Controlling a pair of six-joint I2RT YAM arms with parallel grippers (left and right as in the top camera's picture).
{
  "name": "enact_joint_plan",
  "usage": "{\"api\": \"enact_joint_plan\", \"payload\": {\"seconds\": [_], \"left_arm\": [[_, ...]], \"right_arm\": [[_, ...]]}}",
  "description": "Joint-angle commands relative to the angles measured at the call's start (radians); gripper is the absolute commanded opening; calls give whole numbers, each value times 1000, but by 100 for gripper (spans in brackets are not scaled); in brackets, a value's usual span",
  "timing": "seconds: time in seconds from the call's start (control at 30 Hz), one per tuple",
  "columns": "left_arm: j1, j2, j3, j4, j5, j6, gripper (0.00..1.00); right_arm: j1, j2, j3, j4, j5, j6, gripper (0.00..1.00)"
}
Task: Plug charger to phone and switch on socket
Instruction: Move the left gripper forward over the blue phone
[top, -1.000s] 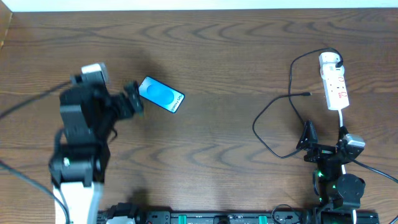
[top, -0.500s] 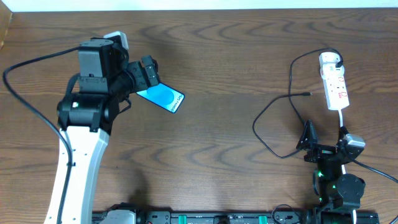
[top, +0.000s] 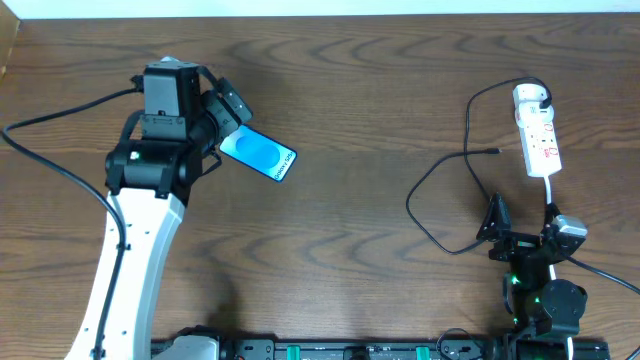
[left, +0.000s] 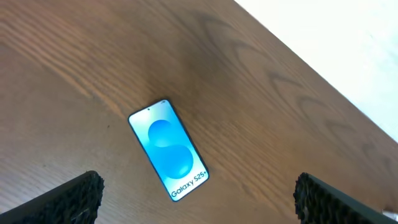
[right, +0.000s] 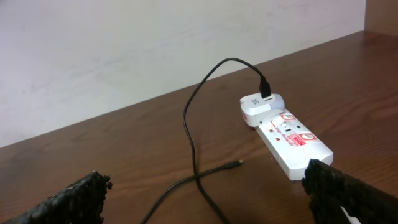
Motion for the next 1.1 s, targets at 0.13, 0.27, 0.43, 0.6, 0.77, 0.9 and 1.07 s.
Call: {"api": "enact_joint_plan", "payload": {"seconds": [0.13,0.27,0.43,0.6,0.77,0.9,1.07], "left_arm": [[-3,144,161,-75,-69,-113,98],[-3,239,254,-134,-82,-140,98],[-3,321,292,-148,-98,-169,98],[-3,387,291,-155,-110,-190,98],[-2,451,290,-180,-109,-268,98],[-2,504,289,-165,-106,-296,98],[-2,561,289,-166,-103,-297,98]], "right_arm": [[7,-3,-2,-5,-2,6,99],[7,-3,-2,-5,-2,6,99],[7,-3,-2,-5,-2,6,99],[7,-3,-2,-5,-2,6,99],[7,-3,-2,-5,-2,6,99],[7,-3,-2,-5,-2,6,99],[7,-3,-2,-5,-2,6,99]]}}
